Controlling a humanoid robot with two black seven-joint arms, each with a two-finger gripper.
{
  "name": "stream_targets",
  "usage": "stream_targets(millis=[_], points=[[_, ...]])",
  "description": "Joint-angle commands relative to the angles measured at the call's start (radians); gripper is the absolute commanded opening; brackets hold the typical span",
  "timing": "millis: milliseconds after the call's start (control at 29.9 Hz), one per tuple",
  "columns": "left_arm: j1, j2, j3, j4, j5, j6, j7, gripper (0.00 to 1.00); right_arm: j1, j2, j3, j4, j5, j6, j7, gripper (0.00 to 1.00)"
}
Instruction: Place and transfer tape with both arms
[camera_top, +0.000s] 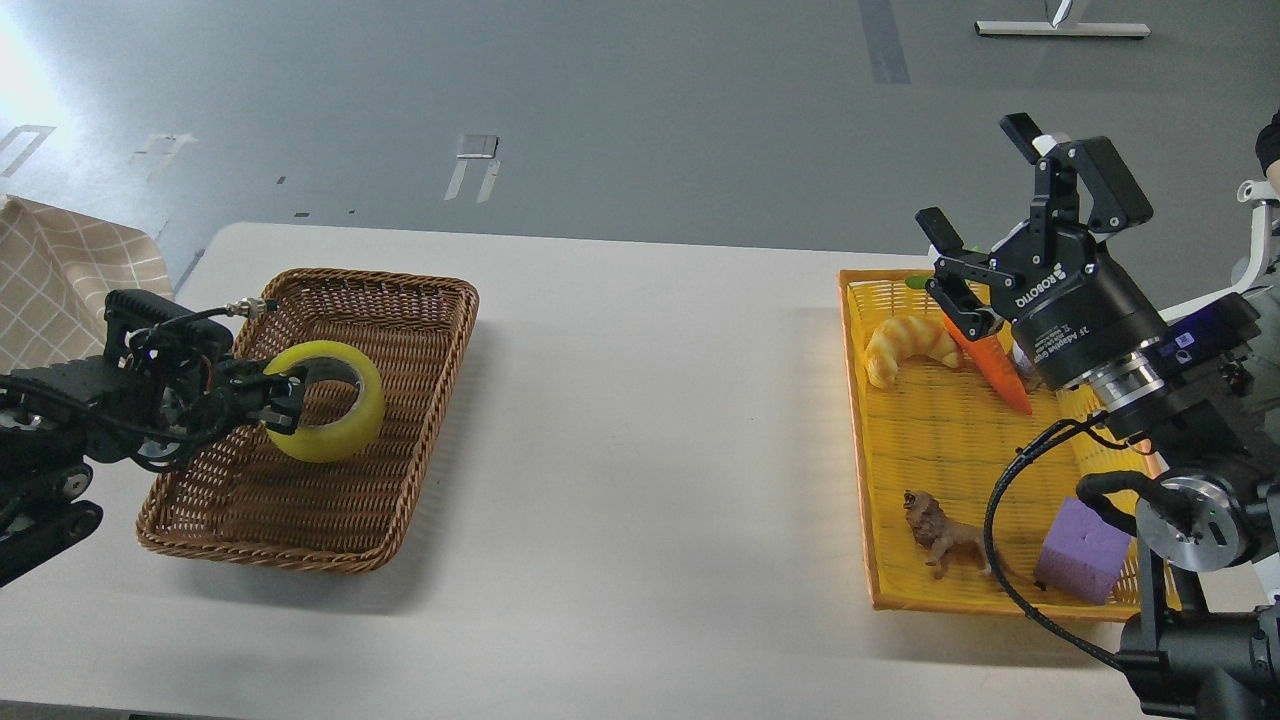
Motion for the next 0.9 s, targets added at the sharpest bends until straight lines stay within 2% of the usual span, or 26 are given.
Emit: stream_targets(millis=[0, 100, 134, 167, 234, 268, 368, 468, 535, 703, 870], points=[[0.002, -0.008, 0.001, 0.013, 0.0, 0.0, -0.015, 0.08, -0.003, 0.0, 0.001, 0.001, 0.0, 0.0, 0.0, 1.0], [0.002, -0.014, 0.001, 0.035, -0.002, 0.0, -0.028, 0.14, -0.006, 0.0, 0.001, 0.001, 0.0, 0.0, 0.0, 1.0], [0.002, -0.022, 0.001, 0.044, -0.003, 0.002, -0.039, 0.21, -0.009, 0.0, 0.001, 0.001, 0.0, 0.0, 0.0, 1.0], [0.002, -0.025, 0.001, 0.05, -0.009, 0.002, -0.045, 0.34, -0.009, 0.0, 0.001, 0.001, 0.0, 0.0, 0.0, 1.0], [0.002, -0.027, 0.001, 0.058, -0.017, 0.011, -0.045, 0.51, -0.009, 0.0, 0.001, 0.001, 0.0, 0.0, 0.0, 1.0], [0.003, -0.027, 0.001, 0.07, -0.018, 0.028, -0.047, 0.64, -0.009, 0.0, 0.001, 0.0, 0.0, 0.0, 0.0, 1.0], [0.003, -0.028, 0.003, 0.096, -0.018, 0.065, -0.05, 0.82, -0.011, 0.0, 0.001, 0.0, 0.0, 0.0, 0.0, 1.0], [0.003, -0.03, -0.001, 0.101, -0.021, 0.077, -0.051, 0.91, -0.012, 0.0, 0.001, 0.0, 0.0, 0.0, 0.0, 1.0], [0.003, -0.028, -0.001, 0.101, -0.022, 0.088, -0.054, 0.93, -0.018, 0.0, 0.001, 0.0, 0.0, 0.0, 0.0, 1.0], [0.002, -0.028, -0.039, 0.104, -0.037, 0.12, -0.096, 0.94, -0.026, 0.0, 0.001, 0.0, 0.0, -0.003, 0.0, 1.0], [0.003, -0.108, -0.122, 0.119, -0.193, 0.206, -0.091, 0.97, -0.02, 0.0, 0.001, 0.0, 0.0, -0.003, 0.0, 1.0]])
